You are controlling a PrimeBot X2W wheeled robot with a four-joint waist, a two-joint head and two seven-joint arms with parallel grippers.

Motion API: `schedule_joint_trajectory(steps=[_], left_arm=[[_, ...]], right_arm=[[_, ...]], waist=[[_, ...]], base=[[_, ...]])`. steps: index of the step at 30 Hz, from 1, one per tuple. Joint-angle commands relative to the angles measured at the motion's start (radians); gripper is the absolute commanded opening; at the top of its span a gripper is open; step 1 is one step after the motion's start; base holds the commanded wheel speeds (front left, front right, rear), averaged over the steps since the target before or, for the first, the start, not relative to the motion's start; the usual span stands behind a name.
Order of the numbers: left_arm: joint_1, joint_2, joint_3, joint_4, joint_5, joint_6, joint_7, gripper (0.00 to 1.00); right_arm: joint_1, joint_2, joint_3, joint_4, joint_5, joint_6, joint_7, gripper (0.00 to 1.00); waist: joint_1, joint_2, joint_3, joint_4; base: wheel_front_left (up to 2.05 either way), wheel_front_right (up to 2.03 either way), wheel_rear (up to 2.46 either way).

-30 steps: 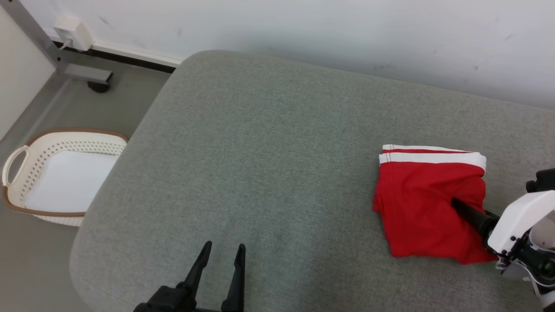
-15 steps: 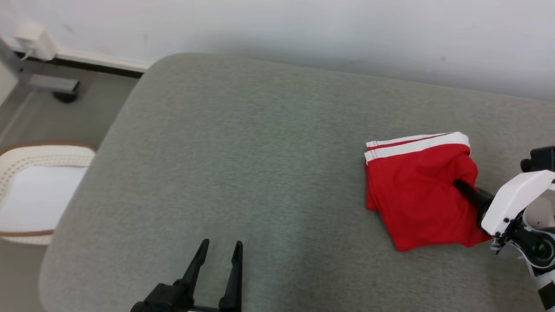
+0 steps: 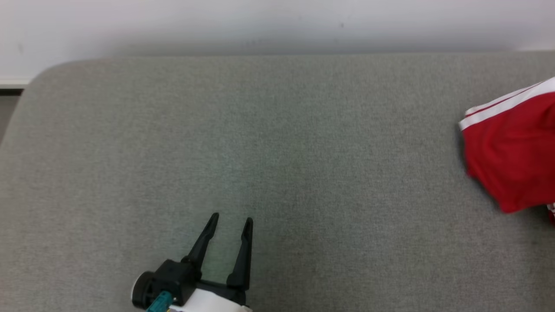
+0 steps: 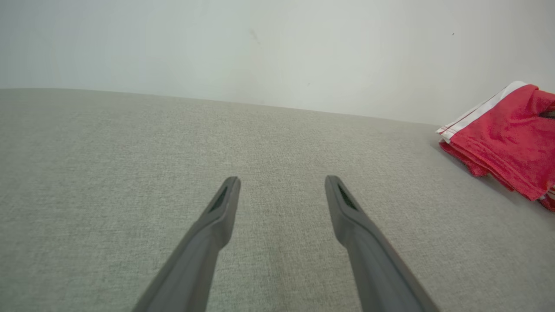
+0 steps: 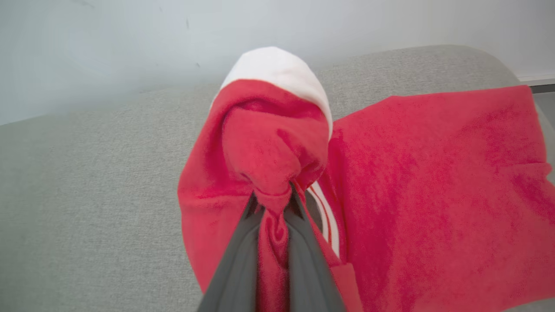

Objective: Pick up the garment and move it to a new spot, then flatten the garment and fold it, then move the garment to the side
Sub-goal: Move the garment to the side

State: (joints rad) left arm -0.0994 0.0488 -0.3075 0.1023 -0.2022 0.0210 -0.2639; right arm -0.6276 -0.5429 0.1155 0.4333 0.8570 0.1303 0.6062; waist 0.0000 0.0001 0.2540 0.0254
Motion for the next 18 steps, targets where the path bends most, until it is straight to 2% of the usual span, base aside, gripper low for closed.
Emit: schedule_joint_trajectory(steps=[1,5,12,14,15,18], left_arm=[[-0.020,0.004,-0.004,0.006,0.010,-0.003,0.000,1.00],[-0.059,0.004,-0.021,0.028,0.024,-0.013,0.000,1.00],[-0.080,0.004,-0.005,0.049,0.031,-0.016,0.000,1.00],[-0.077,0.004,-0.002,0.050,0.034,-0.019,0.000,1.00],[-0.075,0.004,-0.001,0.051,0.034,-0.020,0.000,1.00],[-0.071,0.004,0.008,0.051,0.034,-0.016,0.000,1.00]], right_arm=[[-0.029,-0.012,-0.018,-0.002,-0.021,0.000,0.002,0.00],[-0.079,-0.061,-0.089,0.015,-0.085,0.000,0.017,0.00],[-0.088,-0.099,-0.193,0.084,-0.213,0.000,0.039,0.00],[-0.071,-0.106,-0.219,0.119,-0.273,0.000,0.023,0.52],[-0.062,-0.102,-0.233,0.138,-0.306,0.000,0.016,1.00],[-0.041,-0.103,-0.277,0.182,-0.419,0.000,-0.017,1.00]], waist=[[0.0000,-0.0001,0.058,-0.031],[0.0000,-0.0001,0.108,-0.022],[0.0000,-0.0001,0.138,0.002],[0.0000,-0.0001,0.136,0.005],[0.0000,-0.0001,0.132,0.006],[0.0000,-0.0001,0.120,0.005]], base=[[0.00,0.00,0.00],[0.00,0.00,0.00],[0.00,0.00,0.00],[0.00,0.00,0.00],[0.00,0.00,0.00],[0.00,0.00,0.00]])
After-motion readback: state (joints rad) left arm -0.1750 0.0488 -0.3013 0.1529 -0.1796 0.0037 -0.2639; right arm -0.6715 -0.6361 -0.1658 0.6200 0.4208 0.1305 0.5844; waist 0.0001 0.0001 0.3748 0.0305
